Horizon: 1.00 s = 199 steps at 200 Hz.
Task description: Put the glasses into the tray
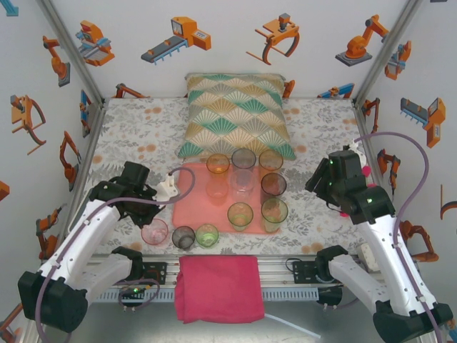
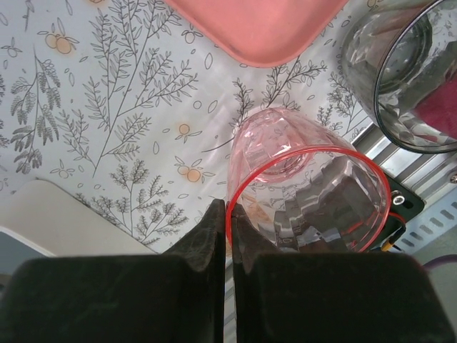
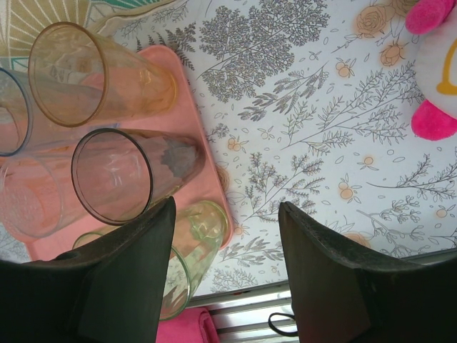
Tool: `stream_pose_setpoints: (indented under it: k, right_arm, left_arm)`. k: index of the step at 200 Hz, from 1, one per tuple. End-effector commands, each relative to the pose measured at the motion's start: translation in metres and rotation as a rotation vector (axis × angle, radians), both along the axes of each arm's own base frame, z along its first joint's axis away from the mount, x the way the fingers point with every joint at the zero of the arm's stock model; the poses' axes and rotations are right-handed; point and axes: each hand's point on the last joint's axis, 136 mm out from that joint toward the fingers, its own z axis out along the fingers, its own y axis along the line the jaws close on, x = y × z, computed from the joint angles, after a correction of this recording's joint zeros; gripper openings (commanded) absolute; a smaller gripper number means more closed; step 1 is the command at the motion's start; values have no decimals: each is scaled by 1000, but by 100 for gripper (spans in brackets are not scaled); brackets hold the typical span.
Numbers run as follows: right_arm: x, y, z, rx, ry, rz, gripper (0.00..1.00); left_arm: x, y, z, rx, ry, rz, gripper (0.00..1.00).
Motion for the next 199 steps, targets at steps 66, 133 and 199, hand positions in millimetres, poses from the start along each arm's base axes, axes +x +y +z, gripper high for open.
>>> stream_pose_setpoints:
  k: [66,133,199]
  right_arm:
    - [1,-1,-1,8,-9,-8,56]
    - [2,-1,-1,9,-11,-8,56]
    - [2,-1,-1,8,-11,-9,56]
  left_arm:
    - [18,0,32,-24,-26,58,8]
    - [58,-6,65,-45,-89,71,8]
    - [95,-31,88,-141,-84,104,8]
